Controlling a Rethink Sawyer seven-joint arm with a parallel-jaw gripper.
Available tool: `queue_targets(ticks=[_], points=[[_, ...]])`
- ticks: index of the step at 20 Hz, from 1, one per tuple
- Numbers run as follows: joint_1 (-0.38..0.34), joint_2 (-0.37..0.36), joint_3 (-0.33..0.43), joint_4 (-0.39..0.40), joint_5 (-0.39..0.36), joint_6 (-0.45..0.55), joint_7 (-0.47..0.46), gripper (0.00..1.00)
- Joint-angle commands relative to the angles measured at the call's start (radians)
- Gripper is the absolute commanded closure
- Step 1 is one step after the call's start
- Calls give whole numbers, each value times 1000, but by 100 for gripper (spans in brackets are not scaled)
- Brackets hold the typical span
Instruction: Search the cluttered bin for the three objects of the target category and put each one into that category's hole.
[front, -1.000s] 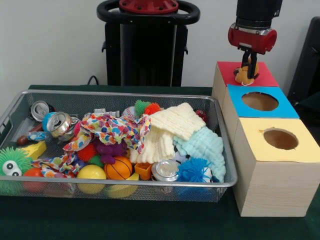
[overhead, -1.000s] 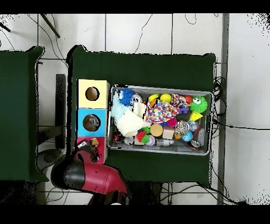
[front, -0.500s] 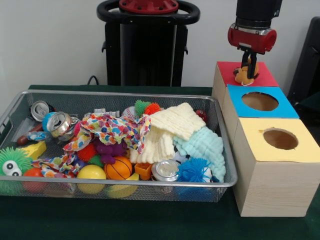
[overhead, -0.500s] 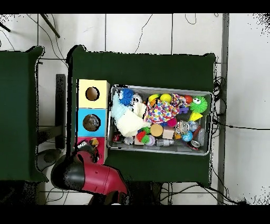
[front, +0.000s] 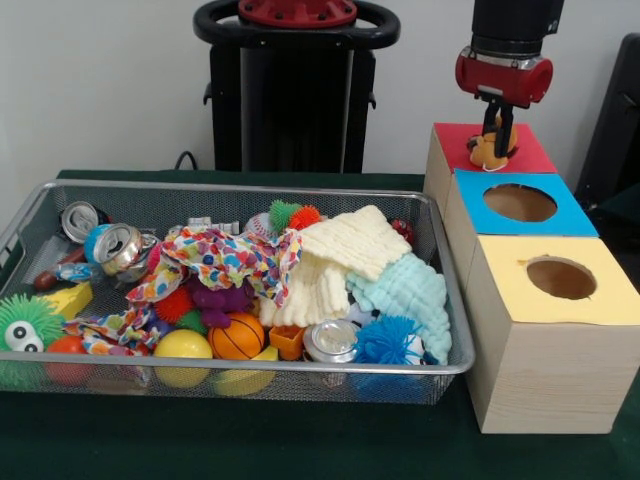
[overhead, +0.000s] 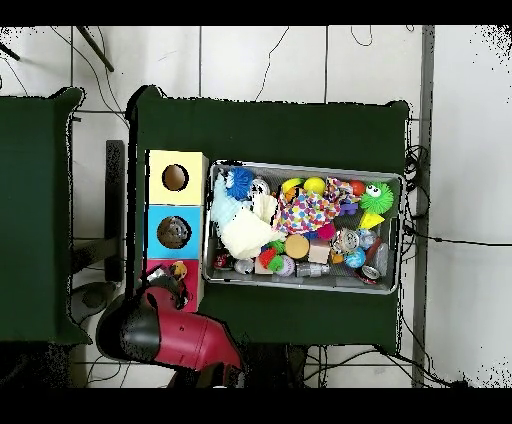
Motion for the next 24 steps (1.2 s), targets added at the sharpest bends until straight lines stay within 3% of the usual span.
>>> queue_targets(ticks=[1,11,24], points=[[-5,297,79,14,9,-221,253,100],[-21,265,36,-57,10,-116,165,100],[29,170,-31,-40,26,21,153,100]])
